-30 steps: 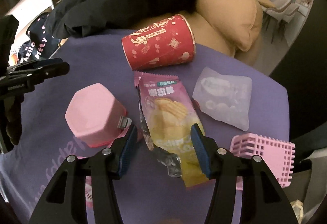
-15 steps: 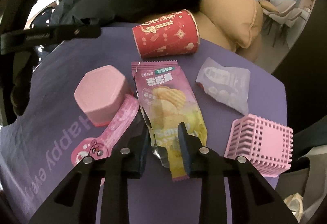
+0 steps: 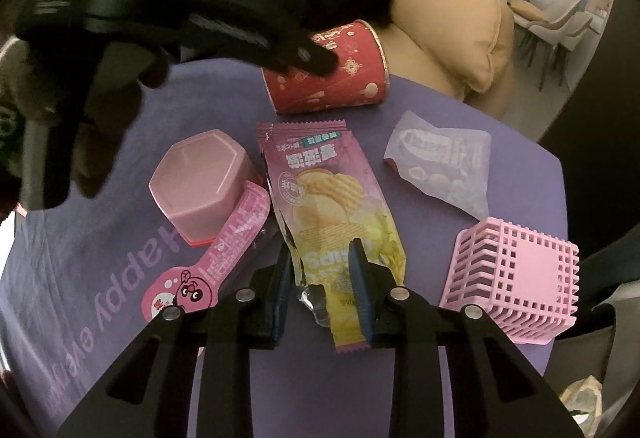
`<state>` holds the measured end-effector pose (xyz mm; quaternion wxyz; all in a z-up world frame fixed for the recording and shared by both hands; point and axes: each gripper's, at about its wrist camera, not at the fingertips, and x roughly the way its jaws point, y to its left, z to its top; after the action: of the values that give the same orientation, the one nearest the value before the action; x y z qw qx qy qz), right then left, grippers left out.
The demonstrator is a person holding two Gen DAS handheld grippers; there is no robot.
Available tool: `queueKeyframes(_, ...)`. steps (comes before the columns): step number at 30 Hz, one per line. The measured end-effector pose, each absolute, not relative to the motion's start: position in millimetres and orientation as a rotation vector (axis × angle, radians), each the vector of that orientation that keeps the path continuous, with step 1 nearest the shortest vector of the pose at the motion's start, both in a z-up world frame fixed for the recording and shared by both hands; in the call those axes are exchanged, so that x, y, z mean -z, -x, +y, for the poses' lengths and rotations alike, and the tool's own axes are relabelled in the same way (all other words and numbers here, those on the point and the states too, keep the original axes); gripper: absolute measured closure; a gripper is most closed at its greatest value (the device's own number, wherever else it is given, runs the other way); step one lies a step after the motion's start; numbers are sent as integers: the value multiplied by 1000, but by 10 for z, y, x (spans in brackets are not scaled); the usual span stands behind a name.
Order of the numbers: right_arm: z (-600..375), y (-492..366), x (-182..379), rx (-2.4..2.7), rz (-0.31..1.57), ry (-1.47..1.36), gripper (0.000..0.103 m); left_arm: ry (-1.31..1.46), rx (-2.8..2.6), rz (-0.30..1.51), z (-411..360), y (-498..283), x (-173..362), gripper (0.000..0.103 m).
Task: Collect trash
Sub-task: 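Grasp the red paper cup with the left tool while the right tool grasps the yellow chip packet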
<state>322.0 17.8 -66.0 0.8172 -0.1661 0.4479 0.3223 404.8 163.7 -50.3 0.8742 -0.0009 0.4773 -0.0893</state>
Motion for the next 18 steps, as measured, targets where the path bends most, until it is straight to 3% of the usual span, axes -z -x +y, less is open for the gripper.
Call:
queueKeyframes(5,174,-3192,646,-684,968,354,75,41,128,1026,1667,-3974,606,47)
queueKeyframes(12,103,-3011,627,-701,1007,306,76,211,-9,937,2141,-3342,434,48)
queueKeyframes(18,37,-2706,590,-729,993,295,90,281,-81,890,2374,-2591,341,49)
